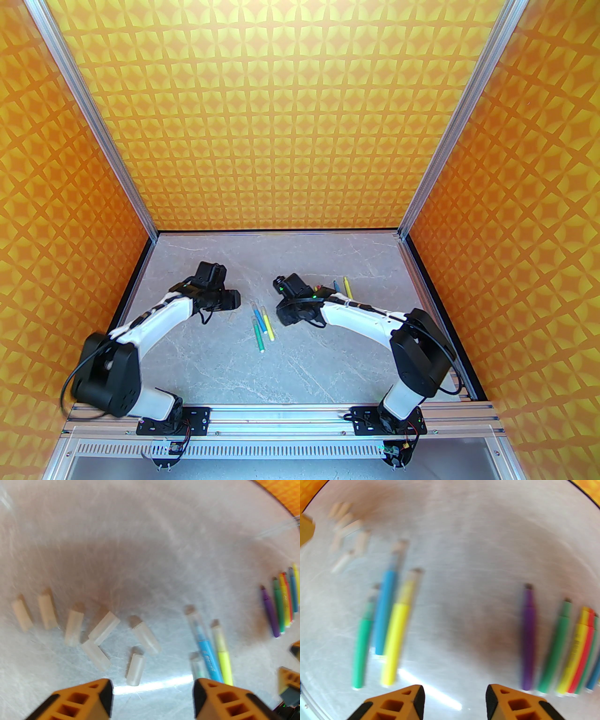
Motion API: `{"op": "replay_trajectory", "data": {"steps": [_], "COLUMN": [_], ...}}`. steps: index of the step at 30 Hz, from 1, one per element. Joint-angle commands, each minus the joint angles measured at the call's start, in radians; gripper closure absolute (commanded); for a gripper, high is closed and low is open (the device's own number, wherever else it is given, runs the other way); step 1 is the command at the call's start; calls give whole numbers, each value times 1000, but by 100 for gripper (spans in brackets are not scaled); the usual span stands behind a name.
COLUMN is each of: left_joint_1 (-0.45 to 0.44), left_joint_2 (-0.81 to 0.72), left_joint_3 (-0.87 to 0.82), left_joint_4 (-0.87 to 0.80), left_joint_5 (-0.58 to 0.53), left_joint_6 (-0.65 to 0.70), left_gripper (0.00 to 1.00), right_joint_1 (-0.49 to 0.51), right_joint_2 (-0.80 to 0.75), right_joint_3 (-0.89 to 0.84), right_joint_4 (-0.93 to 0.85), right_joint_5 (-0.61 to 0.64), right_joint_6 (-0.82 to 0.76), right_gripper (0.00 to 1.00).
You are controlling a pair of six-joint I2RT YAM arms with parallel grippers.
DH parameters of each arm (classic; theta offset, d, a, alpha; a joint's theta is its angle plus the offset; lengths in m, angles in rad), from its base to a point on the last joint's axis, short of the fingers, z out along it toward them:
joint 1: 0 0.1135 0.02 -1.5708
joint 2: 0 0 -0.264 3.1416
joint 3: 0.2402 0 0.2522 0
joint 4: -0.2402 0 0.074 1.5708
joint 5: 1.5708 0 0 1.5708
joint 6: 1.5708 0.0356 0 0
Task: Open the pen caps
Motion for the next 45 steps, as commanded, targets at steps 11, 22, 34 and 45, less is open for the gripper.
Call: {"op": "replay_trajectory", "data": {"steps": [11, 22, 34, 45], "left_joint_1": [12, 28, 36, 39], "left_joint_2": [-244, -357, -363, -360], "left_joint_3": [-176, -243, -236, -229], "left_joint_4": [128, 141, 140, 151], "left_joint_5": [-4, -4, -4, -3], "left_joint_6": [-29, -34, -24, -31], "left_gripper": [22, 21, 20, 20], "right_joint_1": [76, 78, 77, 78], "right_joint_2": [198, 267, 300, 323], "right_joint_3": [123, 185, 207, 210], "right_joint_4": [10, -58, -122, -176], "right_joint_5": [-91, -5, 39, 65], "right_joint_6": [55, 61, 64, 32], "right_gripper": [55, 60, 64, 71]}}
